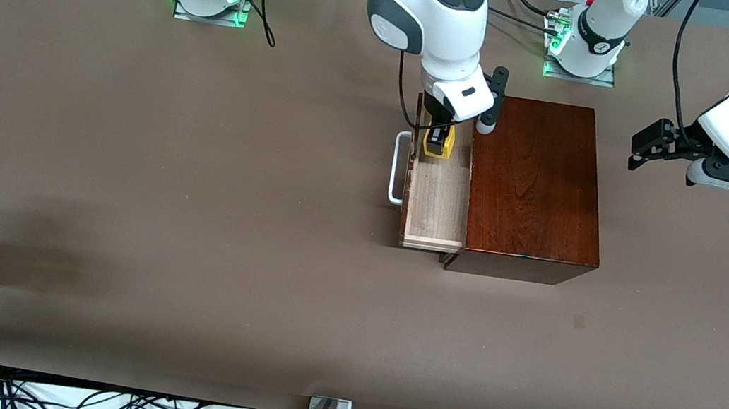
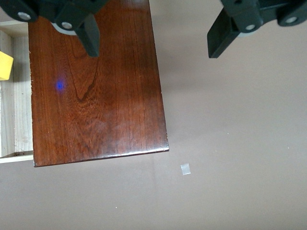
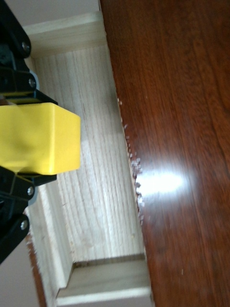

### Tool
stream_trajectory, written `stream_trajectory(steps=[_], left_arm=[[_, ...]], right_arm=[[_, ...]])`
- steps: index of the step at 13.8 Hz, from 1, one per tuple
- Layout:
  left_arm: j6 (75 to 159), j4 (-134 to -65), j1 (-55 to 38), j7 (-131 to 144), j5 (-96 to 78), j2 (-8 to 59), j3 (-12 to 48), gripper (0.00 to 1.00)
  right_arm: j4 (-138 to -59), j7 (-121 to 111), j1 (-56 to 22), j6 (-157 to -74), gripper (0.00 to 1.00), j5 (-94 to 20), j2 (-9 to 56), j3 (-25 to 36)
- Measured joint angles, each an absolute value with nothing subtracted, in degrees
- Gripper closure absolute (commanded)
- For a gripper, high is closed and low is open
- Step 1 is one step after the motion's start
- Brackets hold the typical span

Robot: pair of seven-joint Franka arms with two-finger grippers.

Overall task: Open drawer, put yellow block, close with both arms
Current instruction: 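Carry the yellow cube with the right gripper into the open drawer, then release the cube in the drawer and lift the right gripper away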

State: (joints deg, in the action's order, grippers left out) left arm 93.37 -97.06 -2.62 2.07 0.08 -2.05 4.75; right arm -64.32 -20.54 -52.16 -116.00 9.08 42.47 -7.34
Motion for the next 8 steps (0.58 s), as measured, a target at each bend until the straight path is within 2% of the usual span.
stream_trajectory(steps=[8], left_arm=[[92.89,-97.06,-2.6,2.07,0.08,-2.03,4.67,0.0]], right_arm=[[-64.2,-24.52,-53.86,-116.04,1.0,13.65,46.71,-7.13]])
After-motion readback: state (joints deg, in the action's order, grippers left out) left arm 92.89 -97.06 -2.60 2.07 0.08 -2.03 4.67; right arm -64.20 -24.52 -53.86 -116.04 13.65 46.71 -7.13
